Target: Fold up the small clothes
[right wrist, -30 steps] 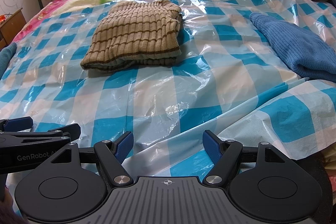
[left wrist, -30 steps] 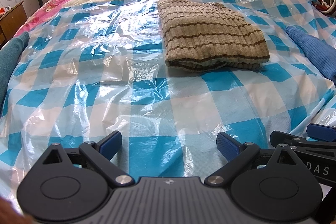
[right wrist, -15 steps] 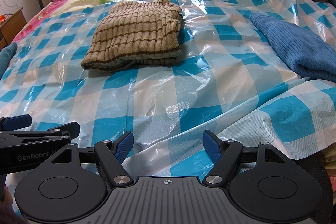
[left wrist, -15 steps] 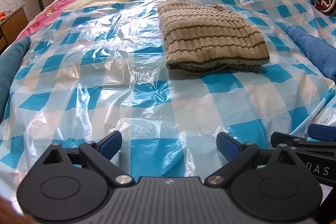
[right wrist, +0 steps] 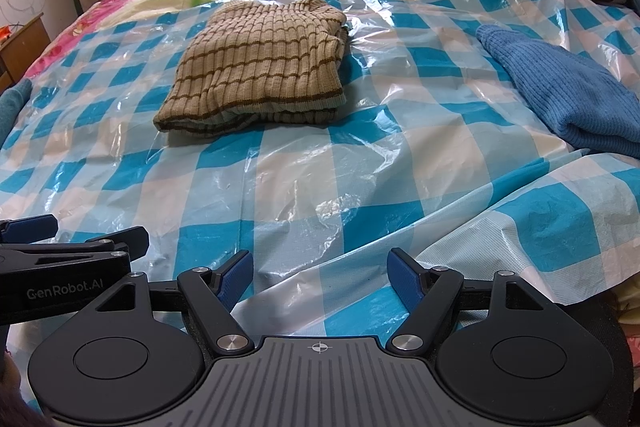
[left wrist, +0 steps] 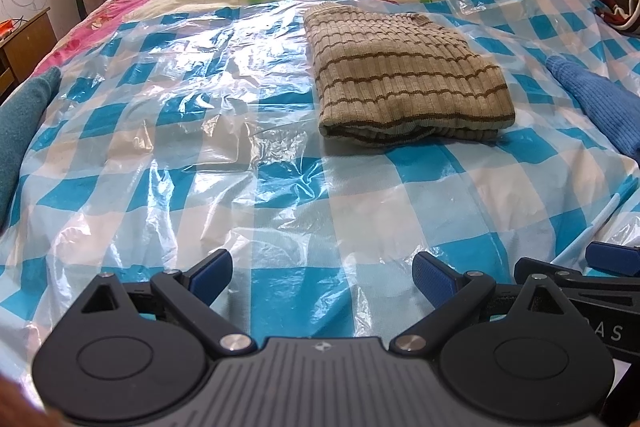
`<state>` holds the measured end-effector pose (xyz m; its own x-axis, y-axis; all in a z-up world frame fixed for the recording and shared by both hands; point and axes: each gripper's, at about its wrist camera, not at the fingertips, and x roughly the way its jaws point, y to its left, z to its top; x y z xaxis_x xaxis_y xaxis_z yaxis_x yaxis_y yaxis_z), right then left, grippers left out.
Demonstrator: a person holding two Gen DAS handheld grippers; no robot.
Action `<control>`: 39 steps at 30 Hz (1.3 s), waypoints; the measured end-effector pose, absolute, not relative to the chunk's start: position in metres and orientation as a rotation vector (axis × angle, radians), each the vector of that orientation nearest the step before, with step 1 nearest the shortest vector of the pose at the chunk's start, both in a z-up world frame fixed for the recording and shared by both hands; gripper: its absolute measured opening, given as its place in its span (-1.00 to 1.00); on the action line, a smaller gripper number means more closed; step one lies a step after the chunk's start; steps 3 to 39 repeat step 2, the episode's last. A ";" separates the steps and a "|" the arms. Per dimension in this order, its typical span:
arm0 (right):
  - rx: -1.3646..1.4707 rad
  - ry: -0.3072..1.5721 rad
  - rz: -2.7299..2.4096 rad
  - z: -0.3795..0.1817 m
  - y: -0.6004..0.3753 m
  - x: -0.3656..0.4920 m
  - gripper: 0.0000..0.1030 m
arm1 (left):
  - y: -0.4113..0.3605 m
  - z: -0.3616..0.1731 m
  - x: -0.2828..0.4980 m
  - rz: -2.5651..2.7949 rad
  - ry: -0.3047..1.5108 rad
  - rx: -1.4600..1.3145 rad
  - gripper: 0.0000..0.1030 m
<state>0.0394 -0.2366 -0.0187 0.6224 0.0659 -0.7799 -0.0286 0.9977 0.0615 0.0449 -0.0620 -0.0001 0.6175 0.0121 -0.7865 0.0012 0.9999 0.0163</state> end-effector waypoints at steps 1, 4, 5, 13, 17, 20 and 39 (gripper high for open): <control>0.044 0.897 0.054 -0.019 -0.236 0.039 0.47 | -0.062 0.000 0.045 0.006 0.906 0.015 0.96; 0.044 0.897 0.054 -0.019 -0.237 0.039 0.47 | -0.062 0.000 0.045 0.005 0.908 0.013 0.96; 0.044 0.897 0.054 -0.019 -0.237 0.039 0.47 | -0.062 0.000 0.045 0.005 0.908 0.013 0.96; 0.044 0.897 0.054 -0.019 -0.237 0.039 0.47 | -0.062 0.000 0.045 0.005 0.908 0.013 0.96; 0.044 0.897 0.054 -0.019 -0.237 0.039 0.47 | -0.062 0.000 0.045 0.005 0.908 0.013 0.96; 0.044 0.897 0.054 -0.019 -0.237 0.039 0.47 | -0.062 0.000 0.045 0.005 0.908 0.013 0.96; 0.044 0.897 0.054 -0.019 -0.237 0.039 0.47 | -0.062 0.000 0.045 0.005 0.908 0.013 0.96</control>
